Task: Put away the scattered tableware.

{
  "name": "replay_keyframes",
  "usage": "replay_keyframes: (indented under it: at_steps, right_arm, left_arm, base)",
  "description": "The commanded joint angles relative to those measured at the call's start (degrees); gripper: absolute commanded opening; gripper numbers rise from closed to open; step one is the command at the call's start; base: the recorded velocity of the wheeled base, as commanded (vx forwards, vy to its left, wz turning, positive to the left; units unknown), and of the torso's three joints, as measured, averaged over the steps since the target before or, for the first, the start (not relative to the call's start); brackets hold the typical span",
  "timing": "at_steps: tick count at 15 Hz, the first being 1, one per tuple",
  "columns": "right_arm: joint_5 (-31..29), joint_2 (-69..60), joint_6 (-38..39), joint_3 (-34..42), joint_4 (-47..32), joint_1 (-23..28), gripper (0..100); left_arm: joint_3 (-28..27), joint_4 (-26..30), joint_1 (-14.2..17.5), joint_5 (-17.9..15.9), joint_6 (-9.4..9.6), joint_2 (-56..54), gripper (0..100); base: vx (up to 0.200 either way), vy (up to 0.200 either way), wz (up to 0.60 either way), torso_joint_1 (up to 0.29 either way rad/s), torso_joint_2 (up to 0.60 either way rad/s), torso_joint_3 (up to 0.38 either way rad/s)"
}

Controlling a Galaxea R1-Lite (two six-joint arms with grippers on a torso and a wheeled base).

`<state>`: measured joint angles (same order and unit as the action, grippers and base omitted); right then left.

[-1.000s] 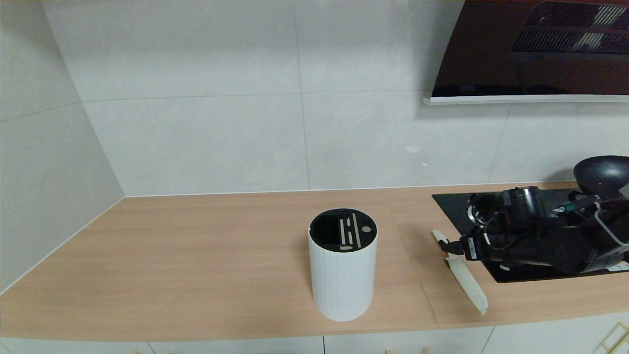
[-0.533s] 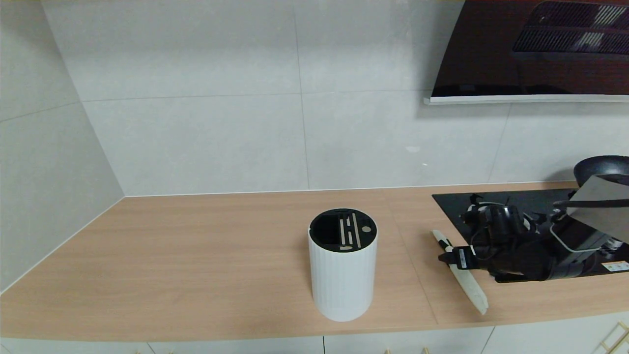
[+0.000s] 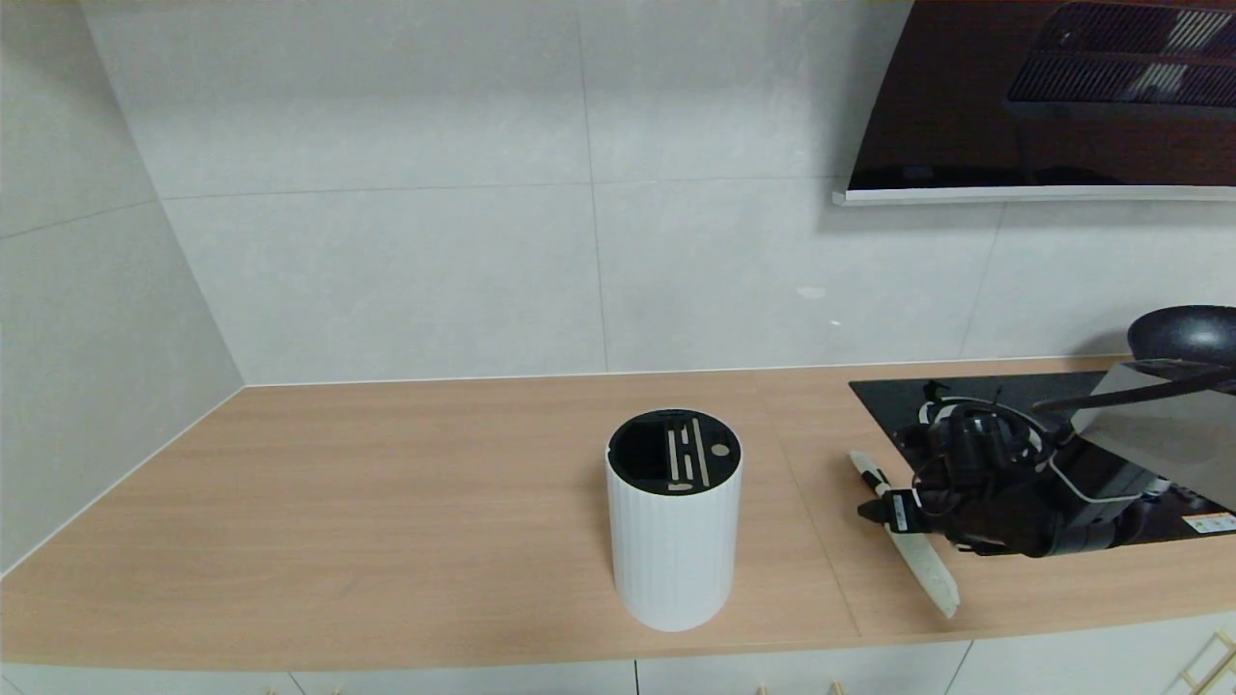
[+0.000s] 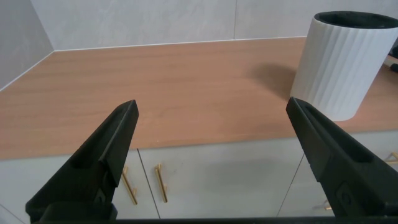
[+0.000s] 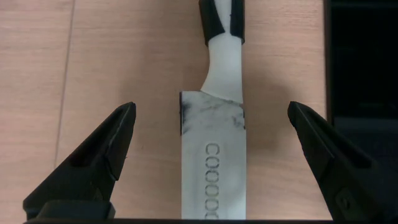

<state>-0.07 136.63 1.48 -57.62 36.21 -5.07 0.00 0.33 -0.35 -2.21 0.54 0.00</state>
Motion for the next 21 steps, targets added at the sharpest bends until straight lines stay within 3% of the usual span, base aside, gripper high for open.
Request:
replay_keyframes:
  at_steps: [1,10,11,21]
  right_arm:
    - [-0.2,0.8,0.0,-0.5,0.0,0.0,100]
    - [-2.2,2.6,-0.1,-1.8,-0.1,0.0,100]
    - [-2.2,2.7,-0.1,-1.8,-0.1,0.0,0]
    - [-3.4,0.7,0.1,-1.1,-0.2,-0.5,0]
  left_arm:
    - [0.0,0.0,0.0,0.0,-0.01,0.0,100]
    - [0.0,0.0,0.0,0.0,-0.01,0.0,100]
    - [0.0,0.0,0.0,0.0,-0.01,0.0,100]
    - [0.0,0.0,0.0,0.0,-0.01,0.0,100]
  base:
    - [0.000,0.000,0.00,0.000,0.00,0.000]
    - [0.000,0.000,0.00,0.000,0.00,0.000]
    - [0.000,0.000,0.00,0.000,0.00,0.000]
    - [0.000,0.000,0.00,0.000,0.00,0.000]
